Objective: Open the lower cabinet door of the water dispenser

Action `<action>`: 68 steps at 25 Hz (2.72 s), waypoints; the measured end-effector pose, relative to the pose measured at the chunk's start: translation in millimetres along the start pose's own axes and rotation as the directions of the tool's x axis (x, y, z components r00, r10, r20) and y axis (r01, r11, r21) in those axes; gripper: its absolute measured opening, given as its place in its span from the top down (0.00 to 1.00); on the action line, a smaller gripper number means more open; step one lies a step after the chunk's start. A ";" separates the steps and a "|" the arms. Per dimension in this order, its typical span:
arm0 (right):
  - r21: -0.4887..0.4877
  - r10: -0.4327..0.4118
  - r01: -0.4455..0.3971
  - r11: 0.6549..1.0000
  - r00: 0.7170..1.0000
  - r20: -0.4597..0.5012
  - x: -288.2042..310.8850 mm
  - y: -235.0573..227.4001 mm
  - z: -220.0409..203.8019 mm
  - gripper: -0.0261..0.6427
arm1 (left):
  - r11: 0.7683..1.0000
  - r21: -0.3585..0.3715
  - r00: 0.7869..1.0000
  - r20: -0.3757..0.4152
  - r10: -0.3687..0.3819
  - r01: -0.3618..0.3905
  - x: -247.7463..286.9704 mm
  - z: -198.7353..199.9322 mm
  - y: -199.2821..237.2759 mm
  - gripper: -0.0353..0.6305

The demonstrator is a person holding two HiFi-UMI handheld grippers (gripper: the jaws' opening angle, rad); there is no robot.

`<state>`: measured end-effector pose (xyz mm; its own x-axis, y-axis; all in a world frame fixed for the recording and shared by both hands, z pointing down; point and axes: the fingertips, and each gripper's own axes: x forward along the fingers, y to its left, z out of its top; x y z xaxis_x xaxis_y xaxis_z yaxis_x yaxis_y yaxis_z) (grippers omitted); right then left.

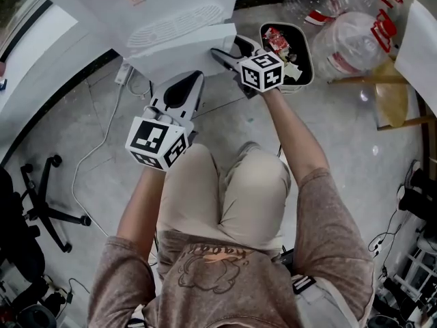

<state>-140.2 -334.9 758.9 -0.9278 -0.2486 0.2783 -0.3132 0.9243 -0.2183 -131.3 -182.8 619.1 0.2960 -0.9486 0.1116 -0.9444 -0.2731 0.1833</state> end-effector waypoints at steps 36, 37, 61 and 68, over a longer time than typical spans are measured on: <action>-0.062 0.143 -0.149 0.987 0.985 -0.093 -85.2 76.5 -47.1 0.65 | 0.997 0.010 0.997 -0.020 -0.079 0.079 -9.4 -6.7 -44.1 0.93; -0.062 0.152 -0.158 0.985 0.984 -0.098 -86.4 79.0 -48.2 0.66 | 0.997 0.010 0.997 -0.017 -0.080 0.080 -9.7 -6.3 -44.4 0.93; -0.085 0.302 -0.318 0.944 0.939 -0.166 -109.7 143.0 -71.0 0.79 | 0.995 0.016 0.995 -0.024 -0.097 0.097 -16.6 -10.8 -45.1 0.93; -0.090 0.344 -0.362 0.928 0.923 -0.170 -110.7 162.2 -77.6 0.89 | 0.996 0.027 0.996 -0.033 -0.079 0.080 -23.1 -14.5 -41.0 0.93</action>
<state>-72.5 -135.0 765.3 -0.9300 0.1379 0.3407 0.0639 0.9735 -0.2195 -97.3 -147.4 623.2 0.3746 -0.9182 0.1286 -0.9210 -0.3525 0.1657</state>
